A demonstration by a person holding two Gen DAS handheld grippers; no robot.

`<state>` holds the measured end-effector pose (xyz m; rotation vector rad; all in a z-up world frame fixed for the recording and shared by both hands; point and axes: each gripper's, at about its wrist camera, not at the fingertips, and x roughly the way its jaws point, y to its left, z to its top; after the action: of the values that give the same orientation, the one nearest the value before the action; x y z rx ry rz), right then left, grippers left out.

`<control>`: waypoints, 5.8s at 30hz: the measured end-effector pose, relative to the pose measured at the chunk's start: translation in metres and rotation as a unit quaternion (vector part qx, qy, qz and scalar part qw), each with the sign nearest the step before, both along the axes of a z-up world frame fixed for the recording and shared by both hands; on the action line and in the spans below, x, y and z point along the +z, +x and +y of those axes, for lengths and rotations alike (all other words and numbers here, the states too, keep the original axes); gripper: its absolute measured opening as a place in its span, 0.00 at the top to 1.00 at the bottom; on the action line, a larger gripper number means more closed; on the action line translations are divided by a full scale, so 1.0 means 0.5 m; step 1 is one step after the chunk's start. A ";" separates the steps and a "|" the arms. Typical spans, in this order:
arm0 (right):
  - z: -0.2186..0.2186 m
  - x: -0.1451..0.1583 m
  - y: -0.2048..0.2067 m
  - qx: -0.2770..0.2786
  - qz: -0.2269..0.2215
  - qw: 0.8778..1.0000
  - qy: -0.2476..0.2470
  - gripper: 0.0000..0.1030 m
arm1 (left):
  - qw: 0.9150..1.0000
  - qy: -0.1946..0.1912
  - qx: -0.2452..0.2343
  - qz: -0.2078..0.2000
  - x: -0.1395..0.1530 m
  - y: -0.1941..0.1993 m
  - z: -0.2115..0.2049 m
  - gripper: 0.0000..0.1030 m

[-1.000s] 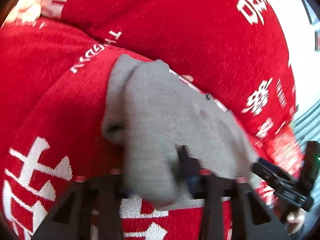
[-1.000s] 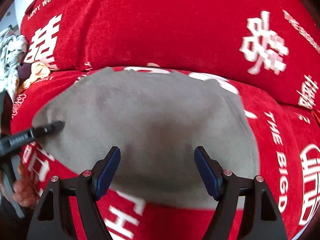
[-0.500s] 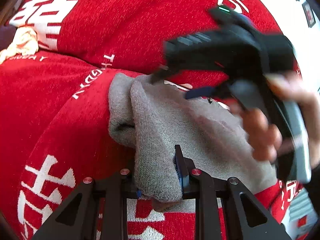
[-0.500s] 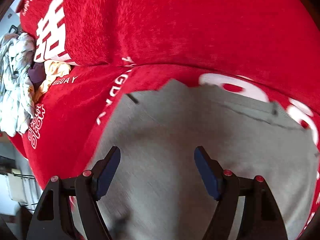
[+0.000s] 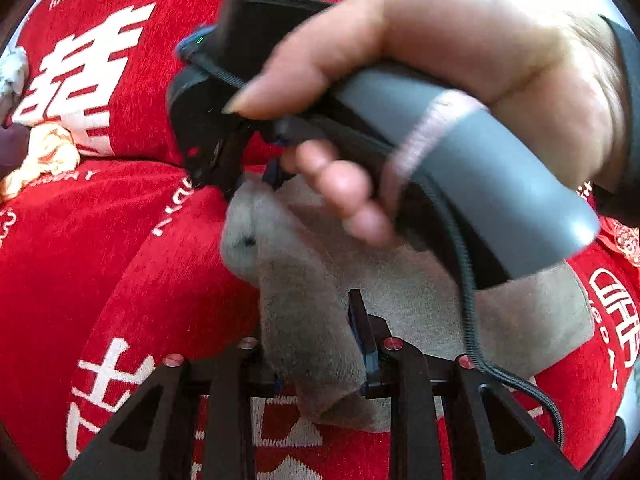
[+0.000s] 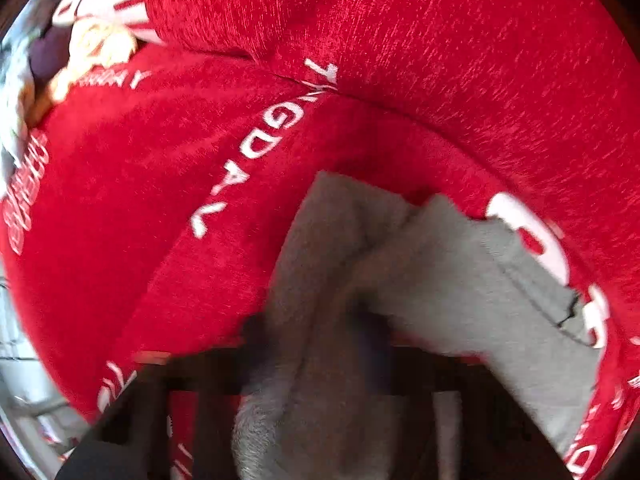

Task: Fold small clothes

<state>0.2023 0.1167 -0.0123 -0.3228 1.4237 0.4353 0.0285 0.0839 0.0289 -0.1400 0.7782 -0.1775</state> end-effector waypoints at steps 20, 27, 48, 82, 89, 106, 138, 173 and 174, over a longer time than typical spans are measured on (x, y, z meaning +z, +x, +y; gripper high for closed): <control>-0.175 0.086 -0.007 -0.061 -0.030 0.982 0.177 0.85 | 0.974 -0.220 0.037 0.029 -0.039 -0.010 0.137 0.23; -0.205 0.084 -0.008 -0.060 -0.033 0.979 0.192 0.85 | 0.991 -0.130 0.037 0.007 -0.008 -0.004 0.083 0.85; -0.404 0.204 -0.026 -0.088 -0.071 0.966 0.234 0.85 | 0.999 0.051 0.016 0.004 0.142 -0.017 -0.164 0.91; -0.774 0.185 -0.045 -0.112 -0.083 0.948 0.286 0.85 | 0.985 0.150 -0.082 0.030 0.148 -0.015 -0.536 0.91; -0.851 0.118 -0.037 -0.144 -0.066 0.940 0.303 0.85 | 0.974 0.192 -0.112 0.048 0.092 0.001 -0.628 0.91; -0.924 0.013 -0.049 -0.199 -0.057 0.930 0.304 0.85 | 0.961 0.237 -0.127 0.059 0.027 0.000 -0.693 0.91; -0.849 0.087 -0.335 -0.162 -0.091 0.943 0.277 0.93 | 0.985 0.163 -0.008 0.059 0.043 -0.039 -0.330 0.00; -0.886 0.104 -0.295 -0.205 -0.130 0.922 0.302 0.53 | 0.988 0.085 0.011 0.130 0.062 0.133 -0.320 0.00; -0.892 0.115 -0.304 -0.204 -0.140 0.921 0.299 0.43 | 0.988 0.083 0.007 0.126 0.069 0.132 -0.320 0.00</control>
<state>0.0505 -0.3293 0.0453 0.3930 0.9802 0.4368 0.0943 -0.0760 0.0637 -0.0085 1.0408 -0.0819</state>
